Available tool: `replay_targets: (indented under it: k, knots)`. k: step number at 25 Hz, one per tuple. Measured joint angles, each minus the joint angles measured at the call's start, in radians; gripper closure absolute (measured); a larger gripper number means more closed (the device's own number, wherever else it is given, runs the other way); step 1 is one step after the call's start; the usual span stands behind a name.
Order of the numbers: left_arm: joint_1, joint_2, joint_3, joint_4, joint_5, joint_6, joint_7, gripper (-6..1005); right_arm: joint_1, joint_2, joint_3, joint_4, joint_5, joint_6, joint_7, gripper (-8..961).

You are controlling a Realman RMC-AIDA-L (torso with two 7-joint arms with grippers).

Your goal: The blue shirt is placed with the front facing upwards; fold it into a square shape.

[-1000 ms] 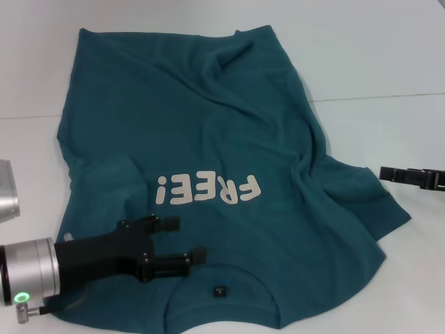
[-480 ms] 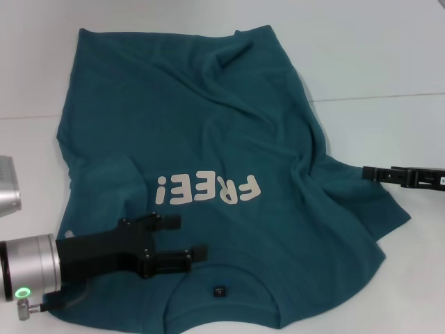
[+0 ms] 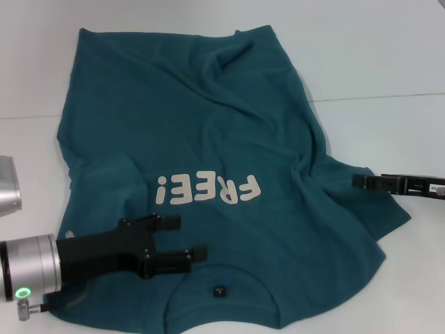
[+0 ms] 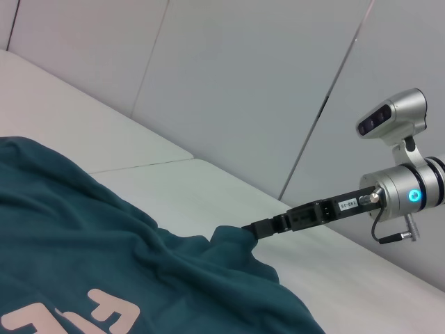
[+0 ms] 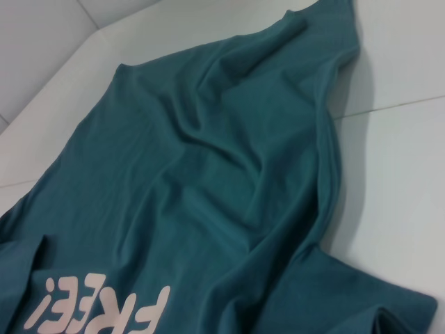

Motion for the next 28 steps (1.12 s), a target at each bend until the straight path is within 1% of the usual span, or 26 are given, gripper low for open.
replay_targets:
  k: [5,10,17,24,28]
  knots:
    - [0.001,0.000,0.001,0.000,0.000,0.000,0.000,50,0.005,0.009,-0.014,0.001,0.001,0.016,0.001,93]
    - [0.004,0.000,0.002,0.001,0.000,0.002,0.000,49,0.005,0.015,-0.016,0.002,0.005,0.077,0.014,93]
    - [0.006,0.000,0.002,0.002,0.000,0.005,0.000,49,0.007,0.009,-0.025,0.007,0.005,0.078,0.034,320]
    - [0.003,0.000,0.000,0.003,-0.001,0.005,0.000,50,0.015,0.012,-0.025,0.015,0.007,0.086,0.034,537]
    - [0.002,0.000,0.000,0.003,-0.001,0.001,0.000,50,0.016,0.012,-0.024,0.019,0.009,0.090,0.034,709]
